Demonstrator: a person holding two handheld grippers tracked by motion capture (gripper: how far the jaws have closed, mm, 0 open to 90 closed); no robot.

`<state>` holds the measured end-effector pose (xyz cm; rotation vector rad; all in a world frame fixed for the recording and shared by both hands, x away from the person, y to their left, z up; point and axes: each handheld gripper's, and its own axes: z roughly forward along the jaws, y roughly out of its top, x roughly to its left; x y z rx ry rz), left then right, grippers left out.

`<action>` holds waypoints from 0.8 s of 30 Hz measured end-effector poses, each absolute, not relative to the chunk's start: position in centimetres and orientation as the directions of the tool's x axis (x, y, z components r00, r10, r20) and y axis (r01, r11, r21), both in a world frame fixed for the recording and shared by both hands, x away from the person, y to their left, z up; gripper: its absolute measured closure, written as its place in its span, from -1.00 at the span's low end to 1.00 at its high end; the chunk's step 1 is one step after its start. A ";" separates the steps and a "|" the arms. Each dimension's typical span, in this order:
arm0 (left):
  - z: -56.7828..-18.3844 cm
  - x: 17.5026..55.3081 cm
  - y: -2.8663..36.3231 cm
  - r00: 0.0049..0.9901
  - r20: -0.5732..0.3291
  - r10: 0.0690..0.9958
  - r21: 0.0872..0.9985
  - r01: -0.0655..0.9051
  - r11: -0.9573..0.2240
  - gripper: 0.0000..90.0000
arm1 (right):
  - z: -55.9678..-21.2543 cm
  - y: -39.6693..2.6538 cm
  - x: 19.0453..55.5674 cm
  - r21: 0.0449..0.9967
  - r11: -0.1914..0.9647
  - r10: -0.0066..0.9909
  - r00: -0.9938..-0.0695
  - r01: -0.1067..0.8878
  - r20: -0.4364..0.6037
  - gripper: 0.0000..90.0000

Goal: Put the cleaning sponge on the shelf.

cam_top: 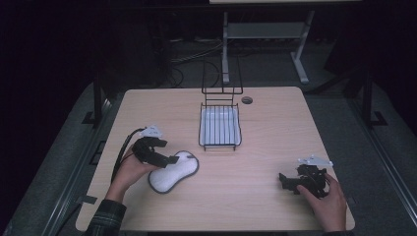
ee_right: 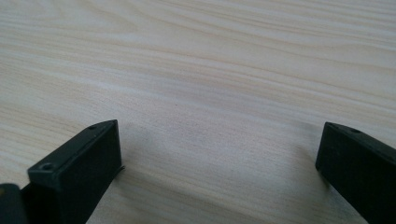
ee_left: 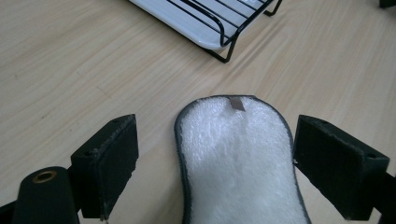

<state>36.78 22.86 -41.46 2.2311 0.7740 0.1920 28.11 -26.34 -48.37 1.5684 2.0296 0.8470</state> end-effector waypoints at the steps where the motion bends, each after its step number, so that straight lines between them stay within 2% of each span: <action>1: -41.5 37.0 22.8 0.810 -0.094 0.579 0.699 0.468 -0.541 -0.69 | -48.4 -26.3 28.1 0.697 0.172 0.964 -0.263 0.697 0.026 -1.00; 10: -42.6 38.6 22.0 0.810 -0.118 0.574 0.706 0.475 -0.526 -0.69 | -48.4 -26.3 28.1 0.697 0.172 0.965 -0.263 0.696 0.025 -1.00; 24: -44.9 39.7 20.9 0.811 -0.148 0.566 0.663 0.506 -0.552 -0.69 | -48.4 -26.3 28.1 0.697 0.172 0.965 -0.263 0.696 0.025 -1.00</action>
